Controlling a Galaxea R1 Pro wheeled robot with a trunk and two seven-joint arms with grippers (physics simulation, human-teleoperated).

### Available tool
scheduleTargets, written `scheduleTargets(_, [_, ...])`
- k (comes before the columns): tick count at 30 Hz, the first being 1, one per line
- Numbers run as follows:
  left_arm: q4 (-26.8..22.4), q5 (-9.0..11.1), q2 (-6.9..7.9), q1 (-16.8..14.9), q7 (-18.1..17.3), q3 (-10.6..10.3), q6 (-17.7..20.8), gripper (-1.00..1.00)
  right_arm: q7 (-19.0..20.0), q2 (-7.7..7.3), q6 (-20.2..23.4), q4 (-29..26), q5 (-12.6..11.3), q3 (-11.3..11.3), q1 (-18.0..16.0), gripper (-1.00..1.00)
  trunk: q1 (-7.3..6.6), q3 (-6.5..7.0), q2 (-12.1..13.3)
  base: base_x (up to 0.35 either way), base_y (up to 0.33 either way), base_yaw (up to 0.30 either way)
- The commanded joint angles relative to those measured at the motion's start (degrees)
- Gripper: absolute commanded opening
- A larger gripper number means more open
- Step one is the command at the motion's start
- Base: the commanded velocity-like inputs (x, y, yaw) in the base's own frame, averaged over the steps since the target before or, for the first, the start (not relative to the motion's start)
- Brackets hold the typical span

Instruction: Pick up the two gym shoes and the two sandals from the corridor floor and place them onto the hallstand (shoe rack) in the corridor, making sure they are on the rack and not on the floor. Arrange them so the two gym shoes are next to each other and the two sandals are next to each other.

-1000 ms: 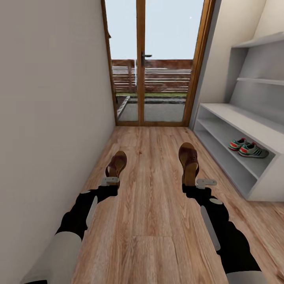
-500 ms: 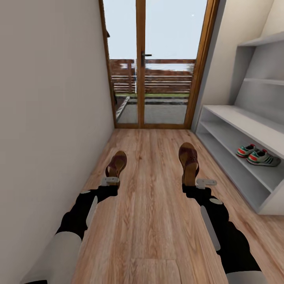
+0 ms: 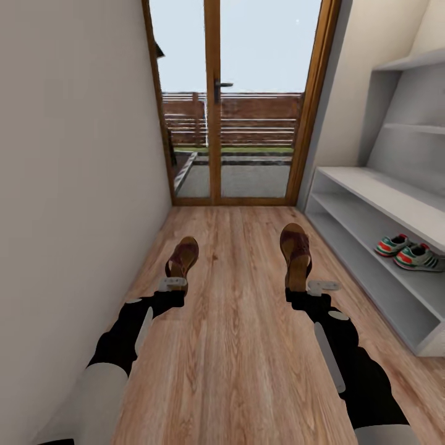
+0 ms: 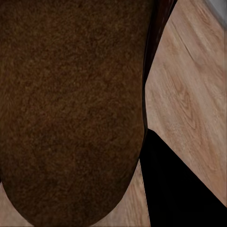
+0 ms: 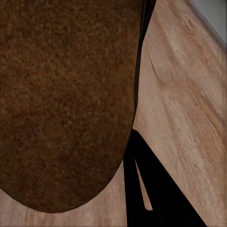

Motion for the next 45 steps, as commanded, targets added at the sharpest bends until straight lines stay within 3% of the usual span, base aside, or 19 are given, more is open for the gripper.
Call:
scheduleTargets(1, [-0.11, -0.67, -0.08, -0.03, -0.57, 0.33, 0.23, -1.0, -0.53, -0.03, 0.26, -0.06, -0.65, 0.08, -0.04, -1.0, 0.02, -0.05, -0.02, 0.347, 0.0, -0.24])
scheduleTargets(18, [-0.11, -0.67, -0.1, -0.03, -0.61, 0.37, 0.25, -1.0, -0.53, -0.02, 0.26, -0.02, -0.65, 0.08, -0.04, -1.0, 0.02, -0.05, -0.02, 0.347, 0.0, -0.235])
scheduleTargets(45, [-0.11, -0.67, -0.09, -0.03, -0.58, 0.38, 0.24, -1.0, -0.53, -0.02, 0.26, -0.1, -0.65, 0.08, -0.04, -1.0, 0.02, -0.05, -0.02, 0.347, 0.0, -0.008])
